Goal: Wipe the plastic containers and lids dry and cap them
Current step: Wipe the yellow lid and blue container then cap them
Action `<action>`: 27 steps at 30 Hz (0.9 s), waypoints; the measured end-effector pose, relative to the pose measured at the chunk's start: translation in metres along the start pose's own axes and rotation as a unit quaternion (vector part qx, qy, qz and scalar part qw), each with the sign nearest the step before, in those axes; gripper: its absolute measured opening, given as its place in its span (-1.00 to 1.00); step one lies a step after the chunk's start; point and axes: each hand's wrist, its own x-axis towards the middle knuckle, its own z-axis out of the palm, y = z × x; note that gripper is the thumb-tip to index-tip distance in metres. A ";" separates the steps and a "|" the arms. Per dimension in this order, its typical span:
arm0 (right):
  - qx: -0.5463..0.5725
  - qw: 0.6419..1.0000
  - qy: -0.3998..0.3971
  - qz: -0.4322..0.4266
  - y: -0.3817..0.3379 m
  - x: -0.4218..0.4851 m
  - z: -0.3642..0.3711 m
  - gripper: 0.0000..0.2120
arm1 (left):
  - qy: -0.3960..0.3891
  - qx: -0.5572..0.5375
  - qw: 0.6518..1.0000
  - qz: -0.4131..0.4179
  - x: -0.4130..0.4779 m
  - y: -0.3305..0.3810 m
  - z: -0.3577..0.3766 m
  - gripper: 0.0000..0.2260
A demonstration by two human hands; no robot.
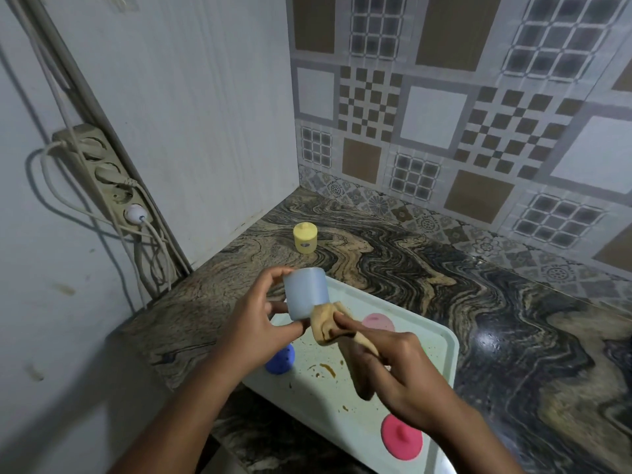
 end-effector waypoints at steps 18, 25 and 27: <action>-0.061 0.995 0.080 0.021 0.009 0.042 0.008 -0.67 | 0.012 -0.032 0.999 -0.007 -0.004 0.004 0.018 -0.35; -0.033 0.999 0.009 -0.032 0.007 0.013 0.002 -0.71 | 0.057 -0.023 0.998 -0.018 0.000 -0.003 0.006 -0.35; 0.040 0.999 0.001 0.006 0.007 0.007 -0.004 -0.68 | 0.053 -0.024 0.998 -0.012 -0.001 -0.003 0.005 -0.37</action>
